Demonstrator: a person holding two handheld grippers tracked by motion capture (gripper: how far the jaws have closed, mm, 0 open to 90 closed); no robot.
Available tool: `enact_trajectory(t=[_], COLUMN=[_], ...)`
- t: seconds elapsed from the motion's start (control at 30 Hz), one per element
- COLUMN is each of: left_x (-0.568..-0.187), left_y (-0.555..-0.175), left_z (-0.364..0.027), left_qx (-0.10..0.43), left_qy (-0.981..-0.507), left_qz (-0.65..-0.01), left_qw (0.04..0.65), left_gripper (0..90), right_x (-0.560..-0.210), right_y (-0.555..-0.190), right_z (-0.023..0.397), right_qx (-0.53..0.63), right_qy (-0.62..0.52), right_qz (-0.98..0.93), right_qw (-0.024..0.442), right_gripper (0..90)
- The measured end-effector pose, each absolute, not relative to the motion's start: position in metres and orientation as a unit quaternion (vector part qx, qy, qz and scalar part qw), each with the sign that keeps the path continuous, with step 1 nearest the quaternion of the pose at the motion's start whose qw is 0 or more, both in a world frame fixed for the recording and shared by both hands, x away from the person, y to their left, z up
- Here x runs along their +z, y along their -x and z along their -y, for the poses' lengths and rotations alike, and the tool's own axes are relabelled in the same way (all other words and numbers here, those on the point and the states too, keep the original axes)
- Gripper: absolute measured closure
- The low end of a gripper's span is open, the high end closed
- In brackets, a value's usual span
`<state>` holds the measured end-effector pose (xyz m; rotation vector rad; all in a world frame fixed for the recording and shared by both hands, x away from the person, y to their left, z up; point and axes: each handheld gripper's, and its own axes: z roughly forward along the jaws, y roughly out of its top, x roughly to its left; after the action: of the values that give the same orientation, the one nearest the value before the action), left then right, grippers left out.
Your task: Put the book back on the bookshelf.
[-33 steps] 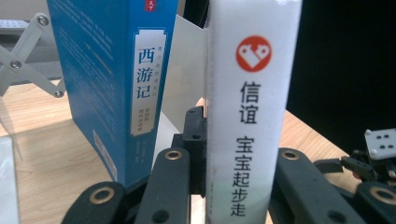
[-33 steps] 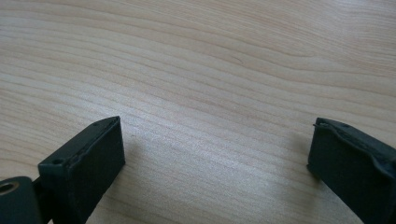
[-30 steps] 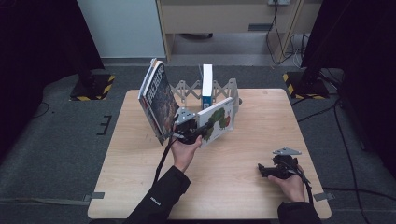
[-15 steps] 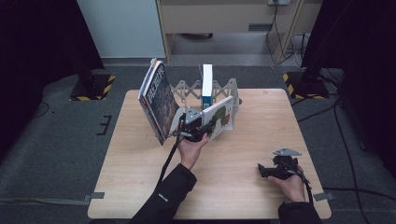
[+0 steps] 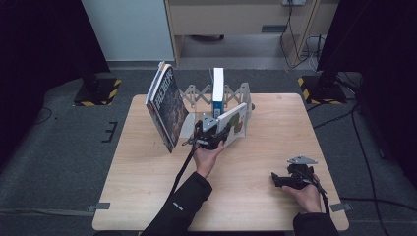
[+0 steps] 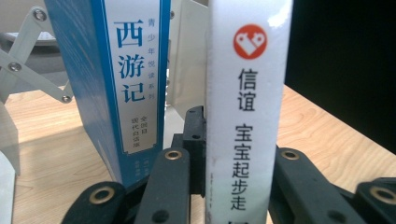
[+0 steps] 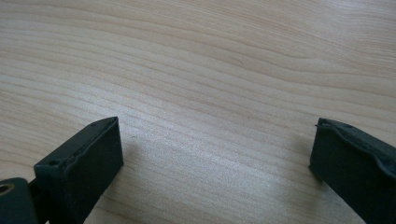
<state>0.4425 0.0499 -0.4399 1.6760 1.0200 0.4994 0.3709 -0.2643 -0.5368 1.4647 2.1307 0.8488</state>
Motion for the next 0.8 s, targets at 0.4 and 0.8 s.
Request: enact_trajectory(t=[0.4,0.8], left_x=[-0.450,-0.458], left_y=[-0.450,-0.455], left_z=[-0.045,-0.042], left_qx=[0.208,0.214], left_qy=[-0.704,-0.707], left_qz=[-0.435,-0.435], left_qw=[0.522,0.514], left_gripper=[74.4,74.4], right_x=[-0.537,-0.537], right_y=[-0.371,-0.371], right_z=[0.264,0.264], right_qx=[0.306,0.306], right_qy=[-0.528,-0.527], right_qz=[-0.765,-0.765], right_qw=[0.209,0.208], right_gripper=[2.5,2.5])
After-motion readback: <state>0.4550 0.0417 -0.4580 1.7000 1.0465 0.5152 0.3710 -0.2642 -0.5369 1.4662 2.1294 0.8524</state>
